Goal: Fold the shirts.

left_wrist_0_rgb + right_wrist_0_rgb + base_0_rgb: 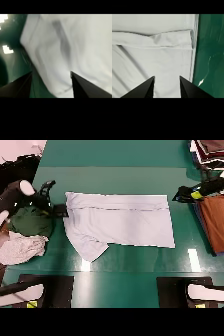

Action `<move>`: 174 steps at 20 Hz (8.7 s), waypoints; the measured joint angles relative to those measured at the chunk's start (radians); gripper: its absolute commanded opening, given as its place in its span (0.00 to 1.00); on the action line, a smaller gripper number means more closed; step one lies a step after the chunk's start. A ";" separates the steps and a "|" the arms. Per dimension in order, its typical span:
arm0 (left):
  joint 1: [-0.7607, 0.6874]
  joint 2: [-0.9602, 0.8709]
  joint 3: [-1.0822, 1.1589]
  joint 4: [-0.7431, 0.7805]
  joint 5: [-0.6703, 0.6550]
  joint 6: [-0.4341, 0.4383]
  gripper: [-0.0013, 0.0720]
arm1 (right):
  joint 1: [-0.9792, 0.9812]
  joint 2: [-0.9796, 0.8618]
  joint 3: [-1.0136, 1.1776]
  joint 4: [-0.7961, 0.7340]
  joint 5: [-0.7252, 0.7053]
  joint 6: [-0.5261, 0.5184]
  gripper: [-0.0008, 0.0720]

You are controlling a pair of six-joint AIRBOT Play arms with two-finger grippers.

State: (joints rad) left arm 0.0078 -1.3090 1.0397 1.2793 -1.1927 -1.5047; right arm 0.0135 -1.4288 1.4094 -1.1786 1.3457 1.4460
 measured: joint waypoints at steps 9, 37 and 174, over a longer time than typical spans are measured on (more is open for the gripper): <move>-0.067 0.259 -0.444 -0.169 0.116 -0.039 0.75 | 0.001 0.110 -0.002 0.005 0.006 0.000 0.52; -0.076 0.281 -0.422 -0.319 0.171 0.046 0.05 | -0.366 0.375 -0.925 0.175 -0.073 -0.050 0.36; 0.060 -0.106 0.947 -0.024 -0.186 -0.035 0.05 | 0.484 -0.453 0.046 0.568 -0.179 -0.172 0.73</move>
State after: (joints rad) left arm 0.0677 -1.4151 1.9869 1.2549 -1.3788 -1.5394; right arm 0.4973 -1.8816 1.4551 -0.6106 1.1671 1.2736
